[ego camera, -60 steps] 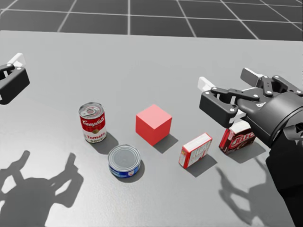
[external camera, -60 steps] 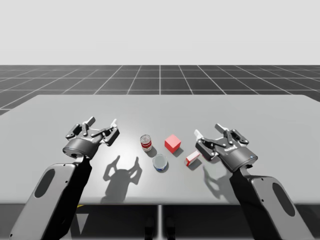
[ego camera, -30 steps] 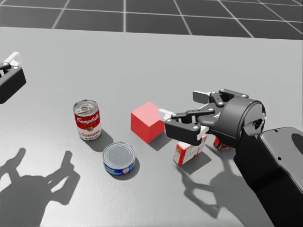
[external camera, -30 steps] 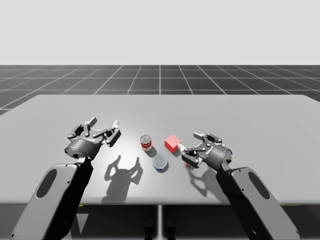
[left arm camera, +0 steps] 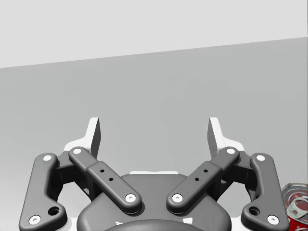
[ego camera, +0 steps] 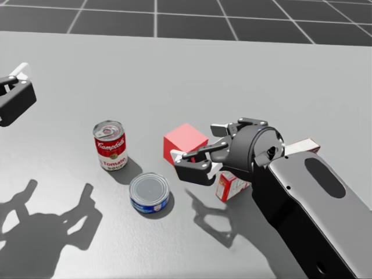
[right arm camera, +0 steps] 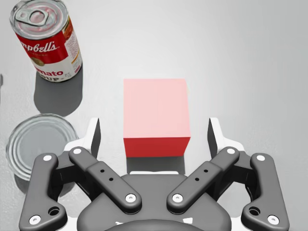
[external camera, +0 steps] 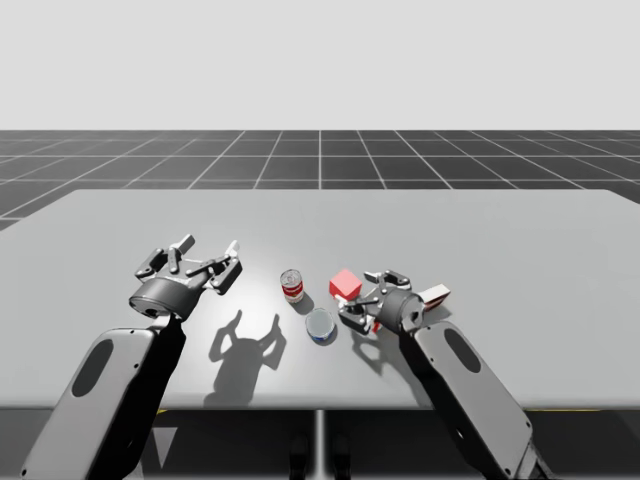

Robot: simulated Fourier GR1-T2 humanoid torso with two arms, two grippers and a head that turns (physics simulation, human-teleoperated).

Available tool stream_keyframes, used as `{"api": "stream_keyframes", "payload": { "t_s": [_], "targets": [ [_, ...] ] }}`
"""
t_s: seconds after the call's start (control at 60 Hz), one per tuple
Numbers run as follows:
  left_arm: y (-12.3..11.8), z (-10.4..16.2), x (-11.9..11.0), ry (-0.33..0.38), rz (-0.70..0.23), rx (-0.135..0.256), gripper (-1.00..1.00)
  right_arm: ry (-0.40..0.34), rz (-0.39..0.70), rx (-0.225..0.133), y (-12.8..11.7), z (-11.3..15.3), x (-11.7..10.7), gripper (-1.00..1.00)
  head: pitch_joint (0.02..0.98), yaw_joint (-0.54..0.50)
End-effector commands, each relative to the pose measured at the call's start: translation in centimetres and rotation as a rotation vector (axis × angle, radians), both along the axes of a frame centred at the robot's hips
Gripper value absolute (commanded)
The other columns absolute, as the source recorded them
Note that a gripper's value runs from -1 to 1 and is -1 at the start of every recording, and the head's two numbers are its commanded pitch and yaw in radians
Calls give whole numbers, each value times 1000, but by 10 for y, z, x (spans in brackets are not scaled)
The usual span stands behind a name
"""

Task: Find the red cube and pick it up.

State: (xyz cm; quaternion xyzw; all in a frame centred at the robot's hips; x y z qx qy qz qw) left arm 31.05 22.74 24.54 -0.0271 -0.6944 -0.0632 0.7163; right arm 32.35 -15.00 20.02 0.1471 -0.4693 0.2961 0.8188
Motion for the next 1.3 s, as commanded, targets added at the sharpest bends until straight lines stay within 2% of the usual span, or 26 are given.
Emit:
{"api": "stream_keyframes", "payload": {
  "t_s": [0.017, 0.317, 0.517, 0.55, 0.567, 0.583, 0.617, 0.633, 0.8, 1.05, 1.217, 1.3],
  "targets": [
    [1, 1, -1, 0, -1, -1, -1000, 25, -1, -38, 10, -10, 9, -1000, 782, -106],
    [2, 1, -1, -1, -3, -3, -1000, 58, -38, -97, 22, -23, 28, -1000, 784, -97],
    [2, 1, -1, -1, -2, -1, -1000, 73, -35, -112, 26, -27, 33, -1000, 781, -92],
    [2, 1, -1, -1, -2, -1, -1000, 91, -21, -104, 26, -28, 33, -1000, 780, -93],
    [2, 1, -1, -1, -2, -1, -1000, 85, -25, -106, 26, -28, 33, -773, 779, -93],
    [2, 1, -1, -1, -2, -1, -1000, 78, -27, -109, 25, -28, 33, -645, 778, -93],
    [2, 1, -1, -1, -2, 0, -1000, 57, -57, -114, 24, -30, 31, 907, 775, -95],
    [2, 1, -1, -1, -2, 0, -1000, 60, -58, -113, 23, -30, 32, 986, 775, -96],
    [1, 0, 0, 2, -5, 4, -1000, 91, -62, -118, 16, -32, 30, 1000, 749, -100],
    [0, -1, 0, 5, -8, 7, -1000, 107, -64, -125, 12, -36, 29, 1000, 531, -108],
    [-1, -2, 0, 5, -9, 8, -1000, 107, -63, -126, 11, -37, 29, 1000, 465, -112],
    [-1, -3, 0, 6, -9, 8, -1000, 95, -65, -112, 11, -33, 29, 1000, 451, -111]
  ]
}}
